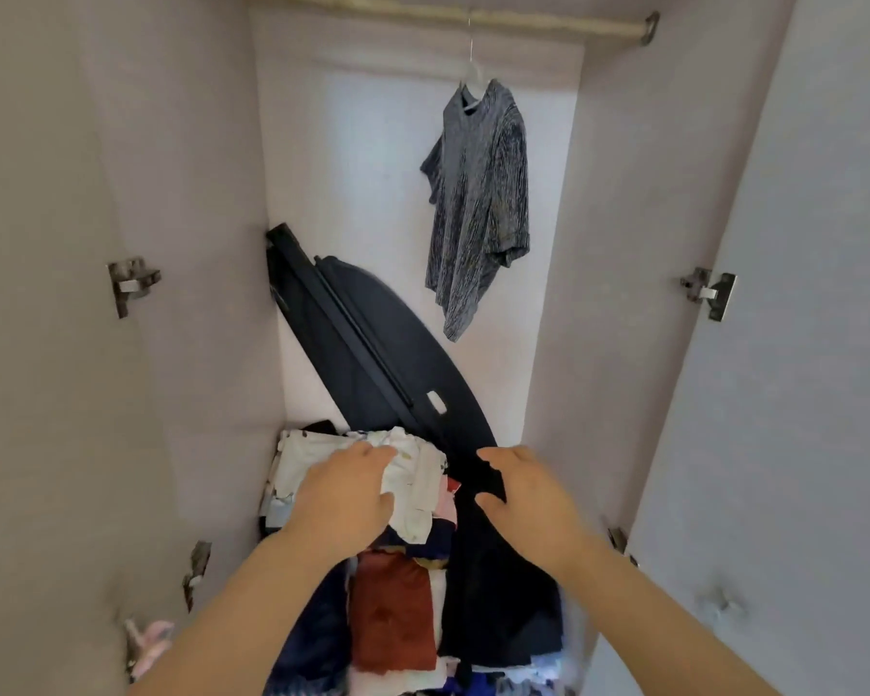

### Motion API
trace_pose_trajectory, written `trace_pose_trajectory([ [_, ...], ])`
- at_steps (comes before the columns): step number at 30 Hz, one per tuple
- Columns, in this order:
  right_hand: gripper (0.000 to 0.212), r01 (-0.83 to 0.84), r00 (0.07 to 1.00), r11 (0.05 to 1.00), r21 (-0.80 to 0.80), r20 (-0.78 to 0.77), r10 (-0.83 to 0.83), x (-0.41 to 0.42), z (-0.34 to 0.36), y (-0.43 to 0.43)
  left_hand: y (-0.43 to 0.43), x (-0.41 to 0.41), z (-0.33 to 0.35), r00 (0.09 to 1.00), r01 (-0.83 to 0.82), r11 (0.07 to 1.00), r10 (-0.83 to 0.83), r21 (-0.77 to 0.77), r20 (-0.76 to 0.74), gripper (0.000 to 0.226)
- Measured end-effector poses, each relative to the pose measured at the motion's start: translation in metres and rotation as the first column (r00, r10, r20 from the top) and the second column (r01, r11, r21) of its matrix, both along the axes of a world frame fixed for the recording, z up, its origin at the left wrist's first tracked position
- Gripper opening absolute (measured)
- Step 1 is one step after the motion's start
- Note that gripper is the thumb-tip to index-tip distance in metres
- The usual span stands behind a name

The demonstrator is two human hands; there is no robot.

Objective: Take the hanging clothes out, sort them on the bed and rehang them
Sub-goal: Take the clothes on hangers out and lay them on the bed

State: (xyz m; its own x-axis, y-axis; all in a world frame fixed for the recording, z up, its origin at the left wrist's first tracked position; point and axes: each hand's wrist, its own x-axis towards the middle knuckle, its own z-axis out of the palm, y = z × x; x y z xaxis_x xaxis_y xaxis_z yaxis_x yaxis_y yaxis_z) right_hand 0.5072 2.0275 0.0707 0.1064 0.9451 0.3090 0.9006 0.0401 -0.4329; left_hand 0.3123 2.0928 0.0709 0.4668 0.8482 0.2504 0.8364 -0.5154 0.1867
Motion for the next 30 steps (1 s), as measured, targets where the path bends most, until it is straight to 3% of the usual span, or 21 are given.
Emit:
trace_pose_trajectory([
  [9,0.049,-0.121,0.989,0.965,0.235,0.114,0.096,0.047,0.095,0.127,0.108,0.060,0.095,0.992,-0.082,0.986,0.066,0.146,0.111,0.054],
  [17,0.047,-0.232,0.958,0.849,0.475,0.261,0.116,0.041,0.191,0.239,0.226,0.071,0.180,0.955,-0.090,0.952,-0.001,0.293,0.297,0.055],
  [22,0.046,-0.237,0.946,0.740,0.630,0.322,0.028,0.027,0.260,0.314,0.298,0.067,0.239,0.916,-0.118,0.909,-0.055,0.400,0.397,0.055],
  [30,0.052,-0.085,0.883,0.683,0.725,0.372,-0.285,0.061,0.344,0.417,0.372,0.091,0.309,0.916,-0.090,0.843,-0.139,0.530,0.376,0.055],
])
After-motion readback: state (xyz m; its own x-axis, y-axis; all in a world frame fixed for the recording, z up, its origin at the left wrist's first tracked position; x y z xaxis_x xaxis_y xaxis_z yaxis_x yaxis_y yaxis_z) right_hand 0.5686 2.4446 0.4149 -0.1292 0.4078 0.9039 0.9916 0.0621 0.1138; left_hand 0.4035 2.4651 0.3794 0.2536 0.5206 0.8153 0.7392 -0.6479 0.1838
